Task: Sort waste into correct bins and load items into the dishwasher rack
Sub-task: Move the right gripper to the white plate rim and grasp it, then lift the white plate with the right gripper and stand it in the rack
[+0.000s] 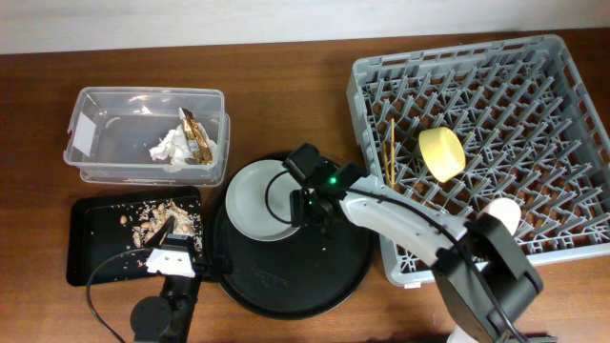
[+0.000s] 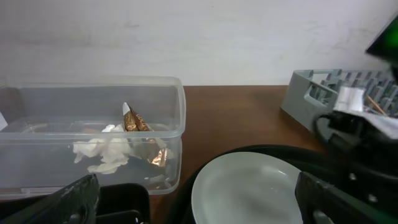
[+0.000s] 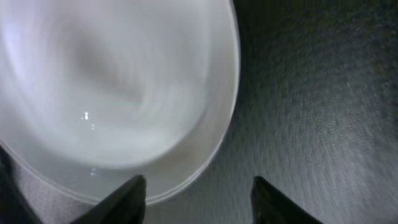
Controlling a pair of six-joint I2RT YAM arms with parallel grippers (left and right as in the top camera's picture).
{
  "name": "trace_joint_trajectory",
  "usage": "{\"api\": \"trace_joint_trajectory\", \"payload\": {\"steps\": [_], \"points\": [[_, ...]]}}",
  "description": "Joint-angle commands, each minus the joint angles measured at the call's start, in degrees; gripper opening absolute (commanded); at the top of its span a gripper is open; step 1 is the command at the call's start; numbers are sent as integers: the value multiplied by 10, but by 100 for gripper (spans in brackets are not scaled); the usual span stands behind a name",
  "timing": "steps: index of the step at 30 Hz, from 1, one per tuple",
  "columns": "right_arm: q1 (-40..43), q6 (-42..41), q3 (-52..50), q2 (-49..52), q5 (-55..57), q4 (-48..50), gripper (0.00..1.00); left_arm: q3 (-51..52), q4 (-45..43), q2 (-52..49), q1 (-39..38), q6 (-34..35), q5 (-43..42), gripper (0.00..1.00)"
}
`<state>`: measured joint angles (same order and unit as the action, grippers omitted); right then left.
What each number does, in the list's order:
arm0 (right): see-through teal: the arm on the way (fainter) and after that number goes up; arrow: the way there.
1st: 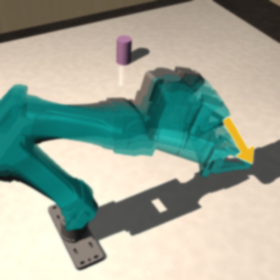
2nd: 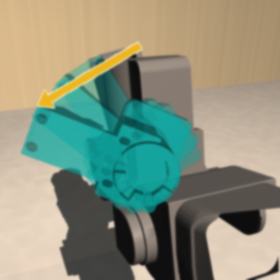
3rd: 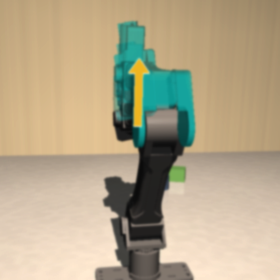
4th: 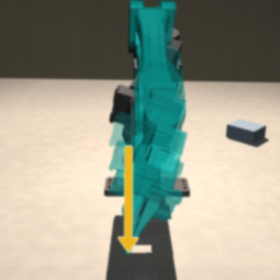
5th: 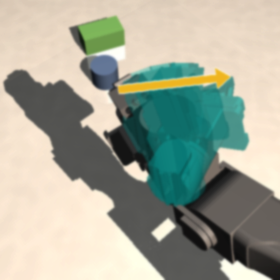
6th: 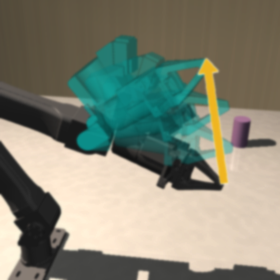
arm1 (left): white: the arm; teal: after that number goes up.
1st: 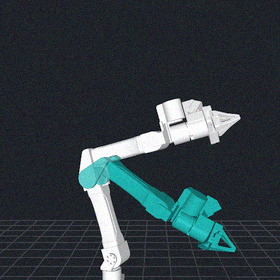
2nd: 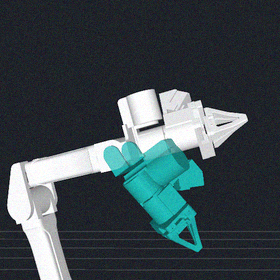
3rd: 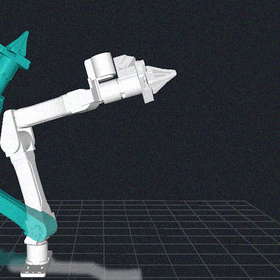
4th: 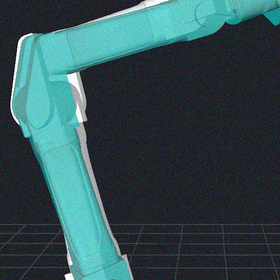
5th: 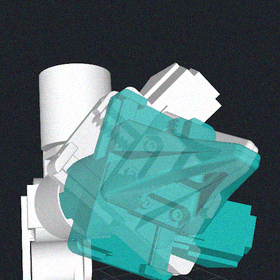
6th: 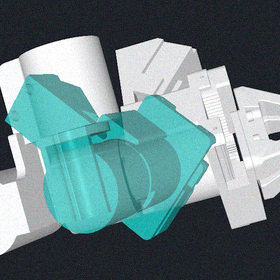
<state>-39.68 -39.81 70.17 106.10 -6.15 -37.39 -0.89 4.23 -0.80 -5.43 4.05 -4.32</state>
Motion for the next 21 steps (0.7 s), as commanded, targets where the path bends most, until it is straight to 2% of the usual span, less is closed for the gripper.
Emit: {"api": "trace_joint_trajectory", "payload": {"steps": [1, 5, 7, 9, 11, 13, 15, 19, 21], "points": [[3, -29, -9, 29, -9, 25, 45, 4, -1, 4, 3, -7, -4, 99], [3, -29, -12, 43, -9, 22, 25, 4, -1, 4, 3, -7, -4, 99], [1, -30, -18, 43, -10, 23, 24, 4, -1, 4, 3, -7, -4, 99], [-3, -30, -29, 44, -9, 30, 29, 4, -1, 4, 3, -7, -4, 99], [-5, -30, -43, 49, -8, 50, 29, 4, -1, 4, 3, -7, -4, 99], [-5, -30, -53, 50, -7, 61, 21, 4, -1, 4, 3, -7, -4, 99], [-3, -29, -54, 47, -9, 53, 5, 4, -1, 4, 3, -7, -4, 99], [13, -5, -44, -1, -7, 24, 4, 4, -1, 4, 3, -7, -4, 99], [29, 27, -38, -64, -2, 12, 4, 4, -1, 4, 3, -7, -4, 99]]}}
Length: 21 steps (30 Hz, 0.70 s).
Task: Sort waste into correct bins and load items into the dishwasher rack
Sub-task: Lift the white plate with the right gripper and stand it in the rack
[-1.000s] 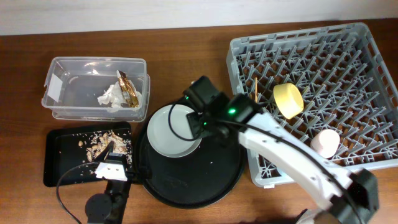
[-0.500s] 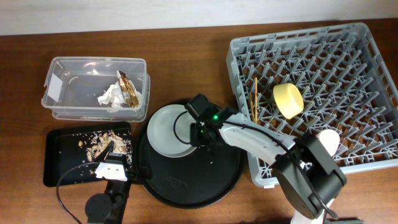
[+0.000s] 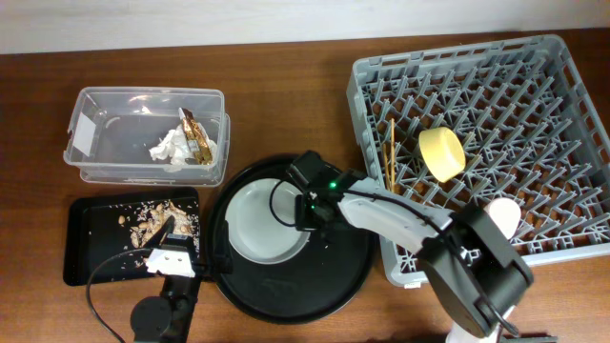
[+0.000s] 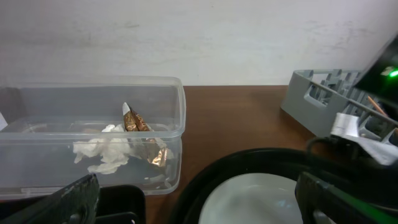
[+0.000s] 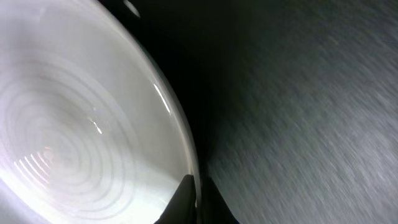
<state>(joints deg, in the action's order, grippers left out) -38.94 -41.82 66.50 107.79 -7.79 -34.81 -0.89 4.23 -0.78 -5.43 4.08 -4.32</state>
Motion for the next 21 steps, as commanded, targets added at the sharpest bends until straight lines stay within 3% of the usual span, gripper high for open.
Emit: {"api": "trace_joint_trajectory", "payload": {"steps": [1, 6, 11, 14, 21], "points": [[31, 62, 0, -119, 28, -19, 4, 4, -1, 4, 3, -7, -4, 100], [82, 173, 2, -306, 190, -43, 4, 4, -1, 4, 3, -7, -4, 99], [146, 273, 2, -445, 486, -37, 4, 4, -1, 4, 3, -7, -4, 99], [204, 329, 2, -461, 644, -11, 4, 4, -1, 4, 3, -7, -4, 99], [306, 445, 2, -368, 701, 64, 4, 4, -1, 4, 3, -7, -4, 99]]}}
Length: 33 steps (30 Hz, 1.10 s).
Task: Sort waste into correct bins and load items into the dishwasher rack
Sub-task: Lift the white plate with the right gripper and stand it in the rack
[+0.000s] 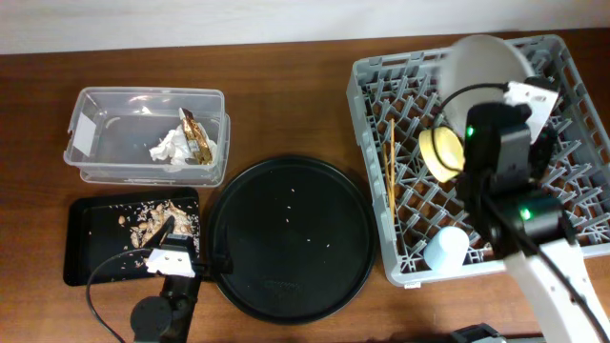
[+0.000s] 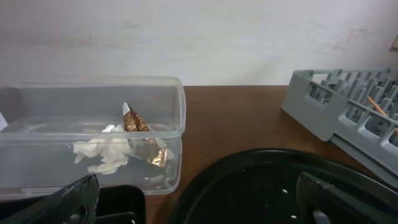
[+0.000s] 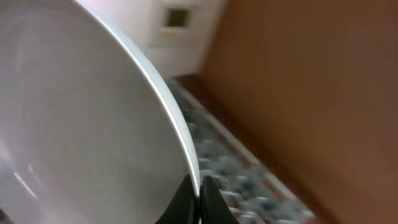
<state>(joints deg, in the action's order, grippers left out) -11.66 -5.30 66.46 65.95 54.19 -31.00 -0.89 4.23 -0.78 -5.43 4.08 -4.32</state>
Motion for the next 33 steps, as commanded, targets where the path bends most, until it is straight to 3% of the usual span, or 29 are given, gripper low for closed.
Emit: {"api": "trace_joint_trajectory", "payload": {"steps": [1, 7, 14, 15, 17, 20, 26, 33], "points": [[43, 89, 3, 74, 95, 40, 4, 4, -1, 4, 3, -7, -4, 99], [42, 175, 3, 199, 136, 96, 4, 4, -1, 4, 3, -7, -4, 99], [3, 184, 3, 262, 153, 87, 5, 4, -1, 4, 3, -7, -4, 99], [-5, 184, 3, 262, 156, 87, 7, 4, -1, 4, 3, -7, -4, 100], [-26, 184, 3, 260, 198, 88, 39, 4, -1, 4, 3, -7, -4, 99], [-66, 184, 3, 249, 245, 90, 53, 4, -1, 4, 3, -7, -4, 99], [-154, 188, 3, 181, 252, 88, 63, 4, -1, 4, 3, -7, -4, 99], [-240, 188, 3, 92, 251, 61, 63, 4, -1, 4, 3, -7, -4, 99]]}}
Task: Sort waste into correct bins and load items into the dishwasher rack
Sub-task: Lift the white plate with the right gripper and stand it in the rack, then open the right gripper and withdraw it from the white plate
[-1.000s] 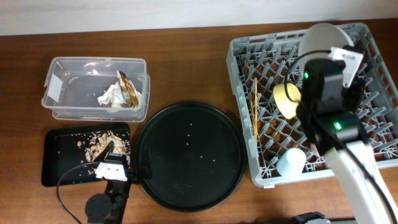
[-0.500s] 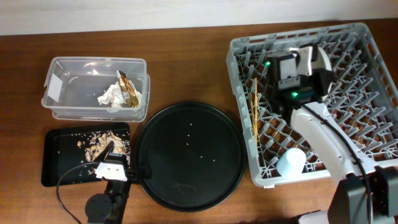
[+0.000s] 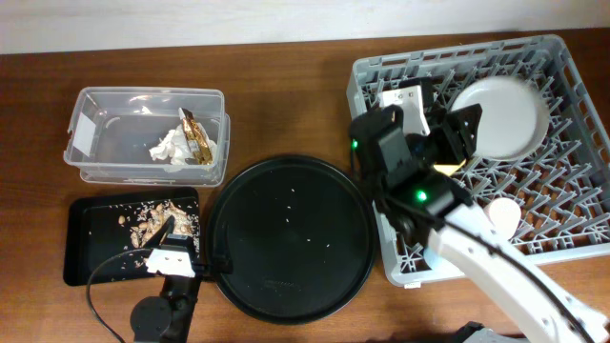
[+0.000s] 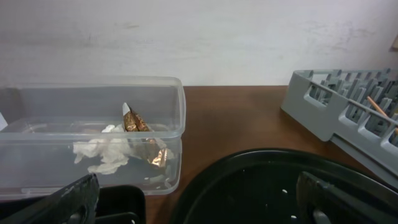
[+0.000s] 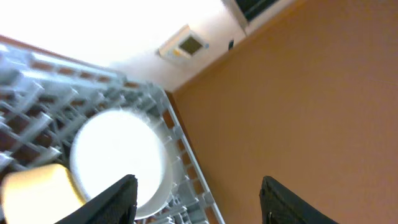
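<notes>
A white plate [image 3: 502,119] rests in the far right part of the grey dishwasher rack [image 3: 572,191]; in the right wrist view the plate [image 5: 118,158] sits just ahead of the fingers. My right gripper [image 3: 465,131] hovers at the plate's left edge, open [image 5: 198,186] and holding nothing. A yellow cup [image 5: 34,190] lies in the rack beside the plate, mostly hidden under the arm from overhead. My left gripper [image 3: 172,255] rests open [image 4: 199,208] at the front left, facing the black round tray [image 3: 291,238].
A clear bin [image 3: 143,133] holds a crumpled tissue [image 4: 102,152] and a gold wrapper [image 4: 134,121]. A black rectangular tray [image 3: 95,243] carries crumbs. A white cup [image 3: 502,214] stands in the rack's front part. A chopstick [image 4: 376,106] shows in the rack.
My right gripper was shut on the plate, held up over the rack's far side. Now the plate lies in the rack and the gripper is open beside it. The left arm has not moved.
My right gripper was open at the plate's rim on the black round tray. Then it was shut on that rim. Then the plate was up over the rack and the tray bare. Now the plate sits in the rack, let go.
</notes>
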Controlling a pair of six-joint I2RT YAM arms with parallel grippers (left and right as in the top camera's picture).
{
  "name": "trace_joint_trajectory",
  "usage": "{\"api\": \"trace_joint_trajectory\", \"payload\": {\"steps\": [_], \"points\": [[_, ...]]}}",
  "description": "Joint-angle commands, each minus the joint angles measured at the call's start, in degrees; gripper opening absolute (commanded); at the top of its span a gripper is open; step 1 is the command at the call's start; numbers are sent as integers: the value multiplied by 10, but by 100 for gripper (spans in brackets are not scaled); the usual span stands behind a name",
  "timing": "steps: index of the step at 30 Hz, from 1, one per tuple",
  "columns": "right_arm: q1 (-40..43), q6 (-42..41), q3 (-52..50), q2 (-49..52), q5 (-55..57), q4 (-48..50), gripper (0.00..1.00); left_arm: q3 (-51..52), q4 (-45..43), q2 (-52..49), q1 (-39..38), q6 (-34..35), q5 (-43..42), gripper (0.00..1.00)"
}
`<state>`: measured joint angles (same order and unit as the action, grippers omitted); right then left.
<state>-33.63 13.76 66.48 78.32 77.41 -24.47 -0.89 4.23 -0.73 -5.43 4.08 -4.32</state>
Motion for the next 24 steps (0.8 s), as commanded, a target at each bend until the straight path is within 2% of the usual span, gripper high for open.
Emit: {"api": "trace_joint_trajectory", "payload": {"steps": [1, 3, 6, 10, 13, 19, 22, 24], "points": [[-20, -8, 2, -41, 18, -5, 63, 4, -1, 4, 3, -7, -4, 99], [-19, -12, 2, -58, 5, -6, 63, 4, -1, 4, 3, -7, -4, 99], [-4, -24, 2, -82, -40, -6, 69, 4, -1, 4, 3, -7, -4, 99], [94, -74, 2, -97, -183, -30, 75, 4, -1, 4, 3, -7, -4, 99], [202, -147, 2, -93, -358, -82, 78, 4, -1, 4, 3, -7, -4, 99], [501, -279, 2, -36, -923, -119, 78, 4, -1, 4, 3, -7, -4, 99], [596, -306, 2, 21, -1045, -117, 78, 4, -1, 4, 3, -7, -4, 99], [626, -306, 2, 60, -1059, -114, 78, 4, -1, 4, 3, -7, -4, 99]]}}
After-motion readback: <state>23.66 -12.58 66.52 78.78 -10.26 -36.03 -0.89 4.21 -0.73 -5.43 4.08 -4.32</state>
